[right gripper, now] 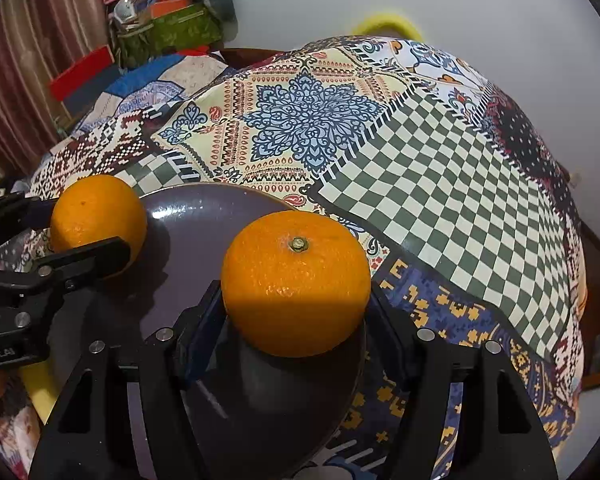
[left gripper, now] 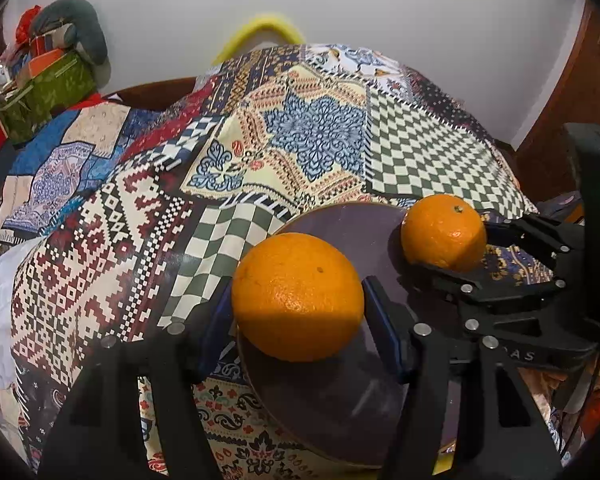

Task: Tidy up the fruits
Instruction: 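Carry the left gripper's orange onto the brown plate while the right gripper places its orange beside it, then withdraw both grippers and move them toward the pomelo segment and green corn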

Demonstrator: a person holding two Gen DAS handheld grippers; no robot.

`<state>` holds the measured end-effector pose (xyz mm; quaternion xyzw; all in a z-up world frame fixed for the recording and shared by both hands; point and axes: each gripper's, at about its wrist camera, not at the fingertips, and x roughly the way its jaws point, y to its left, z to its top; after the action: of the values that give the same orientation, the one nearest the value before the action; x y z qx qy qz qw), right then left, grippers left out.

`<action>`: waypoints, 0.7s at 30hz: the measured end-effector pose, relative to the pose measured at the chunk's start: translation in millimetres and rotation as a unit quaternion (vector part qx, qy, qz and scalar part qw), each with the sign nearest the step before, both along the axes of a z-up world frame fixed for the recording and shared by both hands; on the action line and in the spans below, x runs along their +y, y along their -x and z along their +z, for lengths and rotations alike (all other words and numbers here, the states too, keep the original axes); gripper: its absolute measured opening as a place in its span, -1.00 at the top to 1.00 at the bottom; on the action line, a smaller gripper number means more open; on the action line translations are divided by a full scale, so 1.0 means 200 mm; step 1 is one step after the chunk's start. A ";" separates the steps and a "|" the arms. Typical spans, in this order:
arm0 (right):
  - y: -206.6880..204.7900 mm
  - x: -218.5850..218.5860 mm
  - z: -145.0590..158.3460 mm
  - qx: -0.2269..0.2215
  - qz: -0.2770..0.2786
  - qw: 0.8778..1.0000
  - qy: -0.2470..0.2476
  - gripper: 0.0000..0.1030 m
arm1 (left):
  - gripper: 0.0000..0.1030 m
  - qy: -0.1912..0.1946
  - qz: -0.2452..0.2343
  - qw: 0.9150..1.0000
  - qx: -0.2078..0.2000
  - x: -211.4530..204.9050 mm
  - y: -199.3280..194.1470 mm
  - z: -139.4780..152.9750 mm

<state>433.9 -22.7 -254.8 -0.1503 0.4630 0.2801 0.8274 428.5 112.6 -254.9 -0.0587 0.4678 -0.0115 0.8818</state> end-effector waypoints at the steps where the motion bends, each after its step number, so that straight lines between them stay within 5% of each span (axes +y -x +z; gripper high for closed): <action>1: 0.00 0.01 0.00 0.001 0.002 1.000 0.002 -0.28 | -0.22 -0.002 0.000 1.000 0.005 0.00 -0.01 -0.01; 9: 0.03 0.02 -0.01 -0.003 0.010 1.000 0.023 -0.29 | -0.27 0.000 -0.002 1.000 -0.020 -0.01 0.03 0.05; 21: 0.18 -0.07 0.20 -0.023 0.003 0.999 -0.024 -0.31 | -0.27 -0.014 0.005 0.998 -0.054 -0.03 0.20 0.23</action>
<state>398.3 -35.9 -214.9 -0.1383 0.4367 0.2897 0.8404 387.6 106.7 -208.5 -0.0477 0.4198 -0.0035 0.9064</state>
